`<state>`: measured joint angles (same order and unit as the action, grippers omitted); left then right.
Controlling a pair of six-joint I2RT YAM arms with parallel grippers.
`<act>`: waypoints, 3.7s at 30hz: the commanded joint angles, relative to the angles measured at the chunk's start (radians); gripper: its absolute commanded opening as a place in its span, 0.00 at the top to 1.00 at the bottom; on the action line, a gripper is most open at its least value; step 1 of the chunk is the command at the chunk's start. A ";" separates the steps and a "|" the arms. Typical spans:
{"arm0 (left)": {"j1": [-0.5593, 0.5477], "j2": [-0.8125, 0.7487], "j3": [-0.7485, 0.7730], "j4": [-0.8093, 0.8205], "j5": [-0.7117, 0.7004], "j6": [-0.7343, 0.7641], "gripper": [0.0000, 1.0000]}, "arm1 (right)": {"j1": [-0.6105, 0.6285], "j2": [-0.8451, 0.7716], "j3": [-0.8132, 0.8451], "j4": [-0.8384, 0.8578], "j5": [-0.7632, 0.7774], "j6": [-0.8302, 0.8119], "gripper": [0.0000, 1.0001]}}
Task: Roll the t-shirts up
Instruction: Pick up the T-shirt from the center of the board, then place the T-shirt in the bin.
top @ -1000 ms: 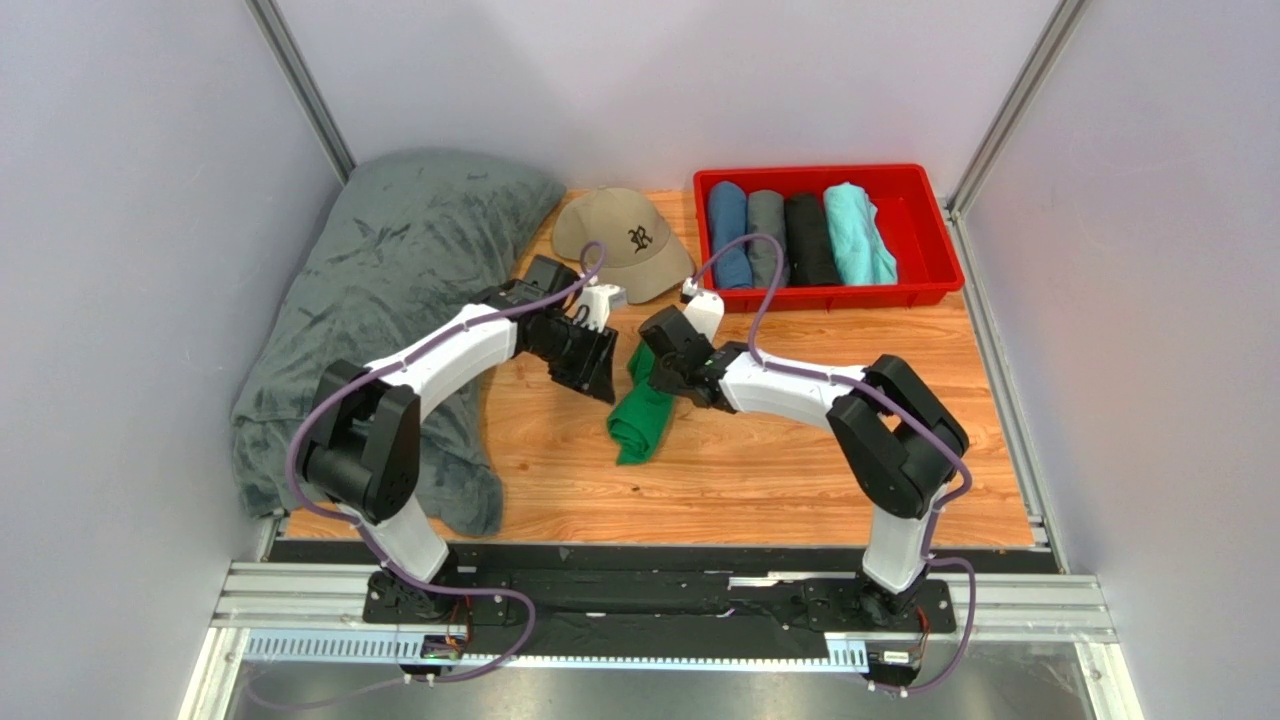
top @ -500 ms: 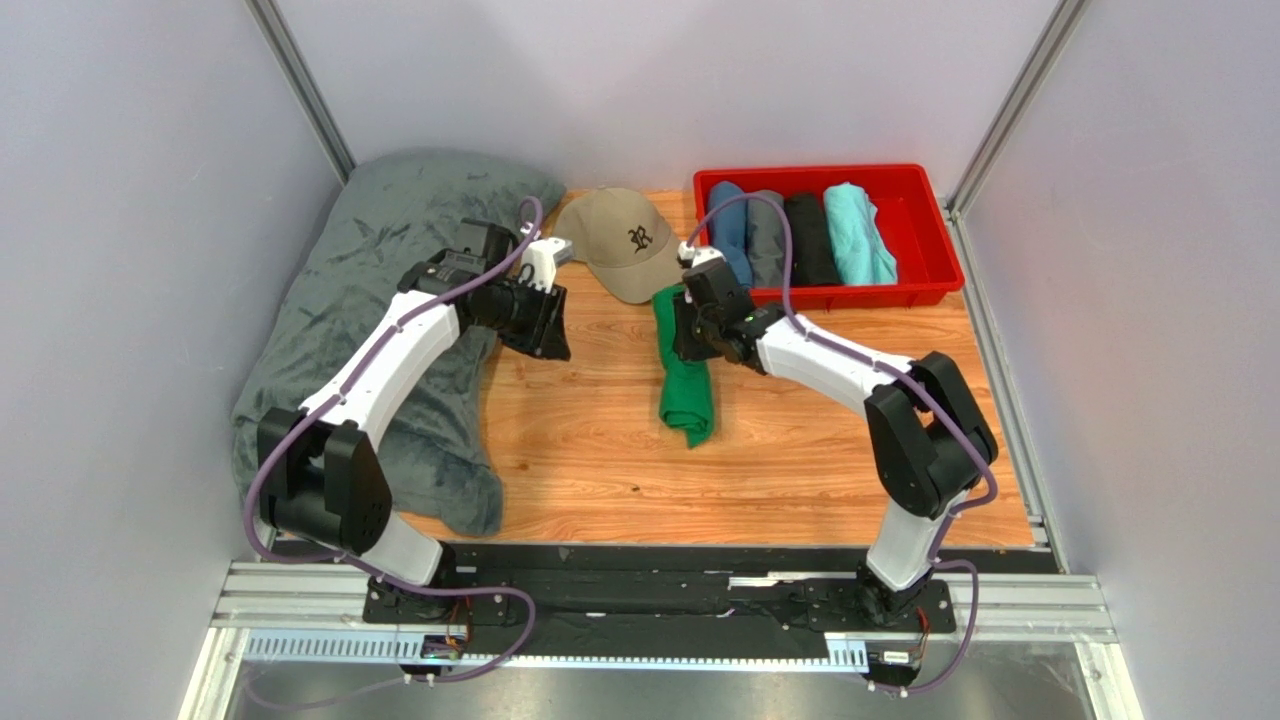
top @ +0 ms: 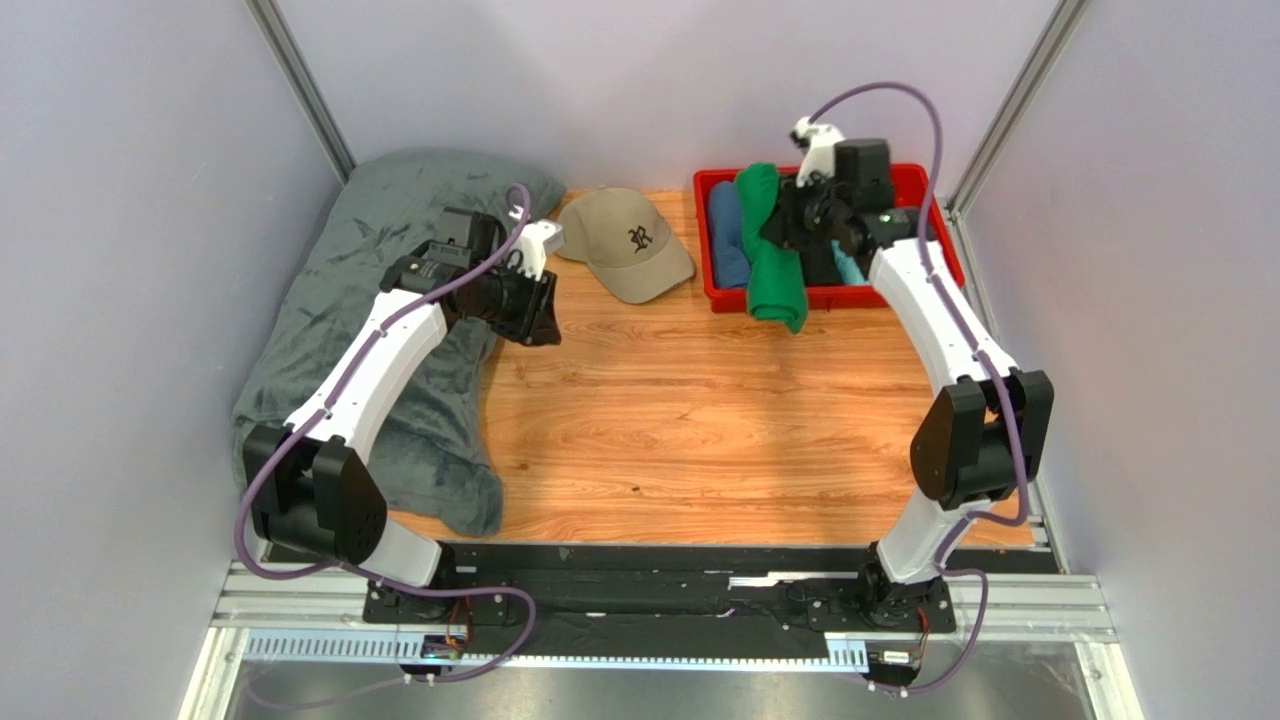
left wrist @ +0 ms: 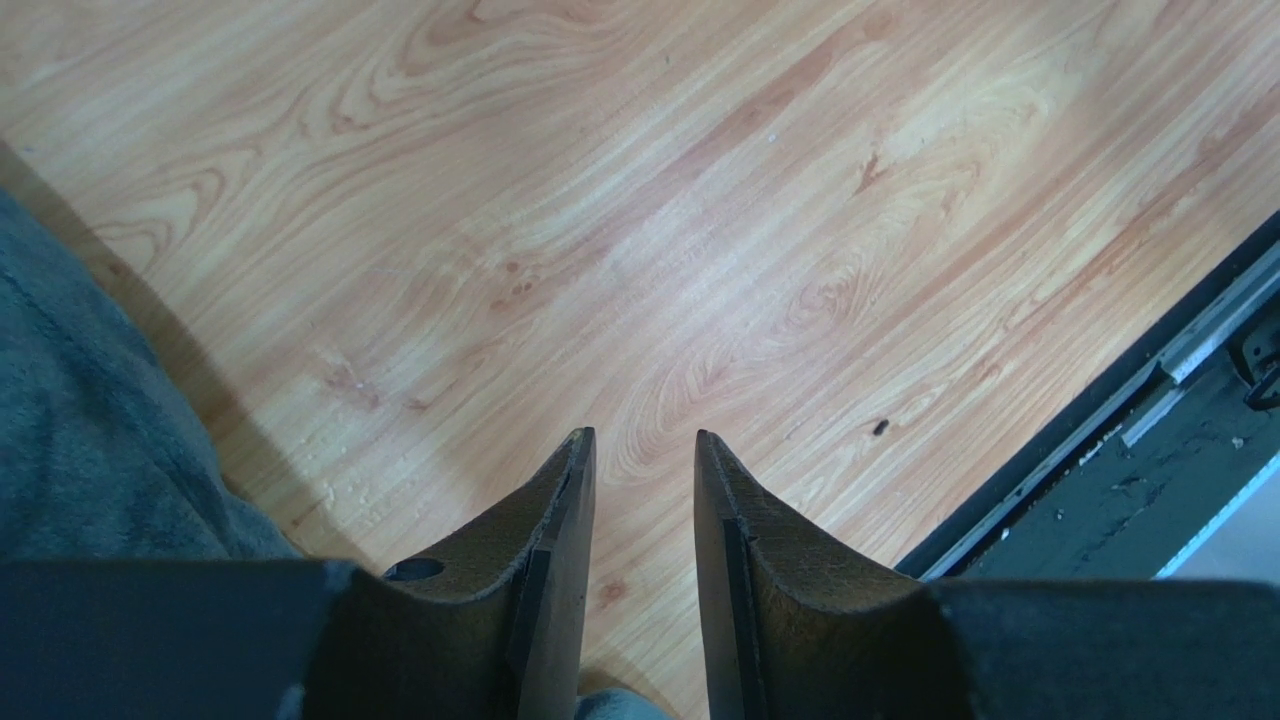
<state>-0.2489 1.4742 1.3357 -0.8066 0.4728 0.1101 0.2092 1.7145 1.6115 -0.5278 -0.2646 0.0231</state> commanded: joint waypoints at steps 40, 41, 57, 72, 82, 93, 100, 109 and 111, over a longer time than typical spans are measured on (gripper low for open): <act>0.008 0.192 0.141 0.075 0.013 -0.047 0.66 | -0.525 0.626 0.757 0.006 -0.432 -0.029 1.00; 0.010 0.195 0.141 0.075 0.013 -0.047 0.66 | -0.524 0.645 0.769 0.015 -0.429 -0.003 1.00; 0.010 0.218 0.141 0.072 0.039 -0.049 0.66 | -0.542 0.754 0.823 -0.023 -0.371 -0.095 1.00; 0.008 0.245 0.135 0.075 0.043 -0.050 0.67 | -0.565 0.760 0.863 -0.161 -0.260 -0.235 1.00; 0.008 0.264 0.134 0.075 0.046 -0.053 0.67 | -0.565 0.755 0.864 -0.182 -0.199 -0.281 1.00; 0.008 0.264 0.132 0.075 0.052 -0.053 0.67 | -0.527 0.800 0.863 -0.172 -0.085 -0.334 1.00; 0.008 0.267 0.132 0.076 0.058 -0.056 0.67 | -0.484 0.843 0.878 -0.161 -0.015 -0.379 1.00; 0.008 0.258 0.126 0.075 0.066 -0.056 0.67 | -0.482 0.867 0.878 -0.135 -0.021 -0.376 1.00; 0.008 0.256 0.128 0.075 0.067 -0.059 0.67 | -0.482 0.864 0.857 -0.106 -0.007 -0.370 1.00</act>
<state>-0.2466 1.7401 1.4521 -0.7479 0.5159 0.0647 -0.2680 2.5679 2.4481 -0.6979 -0.3042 -0.3344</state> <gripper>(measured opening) 0.327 0.246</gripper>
